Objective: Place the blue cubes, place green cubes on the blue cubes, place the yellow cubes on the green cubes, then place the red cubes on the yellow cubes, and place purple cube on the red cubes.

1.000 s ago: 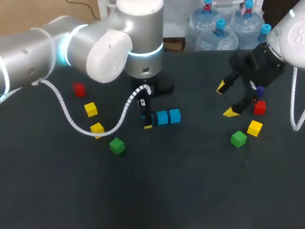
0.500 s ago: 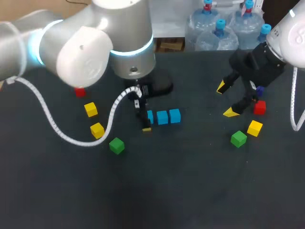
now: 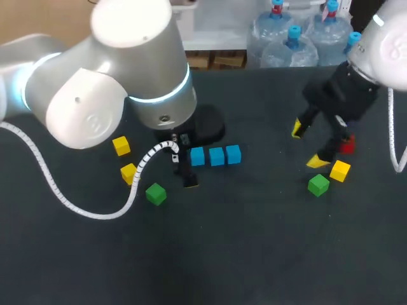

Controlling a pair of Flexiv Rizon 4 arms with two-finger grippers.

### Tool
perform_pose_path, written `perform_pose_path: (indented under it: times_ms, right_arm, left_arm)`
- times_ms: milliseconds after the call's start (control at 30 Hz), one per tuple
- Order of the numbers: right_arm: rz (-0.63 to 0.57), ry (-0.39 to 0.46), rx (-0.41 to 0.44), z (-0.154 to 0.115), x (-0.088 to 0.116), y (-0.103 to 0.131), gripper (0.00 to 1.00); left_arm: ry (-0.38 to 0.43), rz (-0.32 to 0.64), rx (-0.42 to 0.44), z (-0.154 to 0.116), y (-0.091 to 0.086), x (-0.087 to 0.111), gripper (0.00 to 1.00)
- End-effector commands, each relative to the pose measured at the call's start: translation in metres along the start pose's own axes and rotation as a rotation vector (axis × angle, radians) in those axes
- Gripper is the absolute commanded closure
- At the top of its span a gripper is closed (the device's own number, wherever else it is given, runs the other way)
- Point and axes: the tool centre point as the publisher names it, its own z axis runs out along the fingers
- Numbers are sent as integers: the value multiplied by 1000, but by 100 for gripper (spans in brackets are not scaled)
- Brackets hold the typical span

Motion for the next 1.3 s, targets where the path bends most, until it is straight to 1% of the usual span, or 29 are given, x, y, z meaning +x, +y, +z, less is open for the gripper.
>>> perform_pose_path:
  times_ms: [33, 67, 100, 167, 300, 333, 667, 700, 833, 867, 900, 967, 1000, 1100, 1300]
  right_arm:
    - [-93, 52, -61, -12, 13, 25, 0]
    - [-104, 77, -69, -12, 18, 31, 0]
    - [-126, 116, -95, -12, 23, 37, 0]
    - [-132, 156, -113, -11, 28, 48, 0]
    - [-165, 155, -106, -7, 34, 60, 0]
    - [-142, 163, -110, -4, 35, 59, 0]
    - [-142, 163, -110, -4, 35, 59, 0]
    - [-136, 174, -126, 0, 34, 52, 0]
    - [-143, 230, -131, 16, 33, 36, 0]
    - [-129, 235, -138, 20, 34, 34, 0]
    - [-141, 229, -132, 23, 35, 32, 0]
    - [-131, 257, -143, 27, 38, 28, 0]
    - [-136, 255, -142, 28, 38, 26, 0]
    - [-132, 265, -135, 29, 43, 26, 0]
    - [-104, 273, -114, 31, 55, 34, 0]
  left_arm:
    - [-3, 2, 2, 0, 1, 1, 0]
    - [-3, 2, 2, 0, 1, 1, 0]
    - [-3, 2, 2, 0, 1, 1, 0]
    - [-3, 2, 2, 0, 1, 1, 0]
    - [-3, 2, 2, 0, 1, 1, 0]
    - [-3, 2, 2, 0, 1, 1, 0]
    - [-3, 2, 2, 0, 1, 1, 0]
    - [-3, 2, 2, 0, 1, 1, 0]
    - [-3, 2, 2, 0, 1, 1, 0]
    - [-3, 2, 2, 0, 1, 1, 0]
    - [-3, 2, 2, 0, 1, 1, 0]
    - [-3, 2, 2, 0, 1, 1, 0]
    - [-3, 2, 2, 0, 1, 1, 0]
    - [-3, 2, 2, 0, 1, 1, 0]
    - [-3, 2, 2, 0, 1, 1, 0]
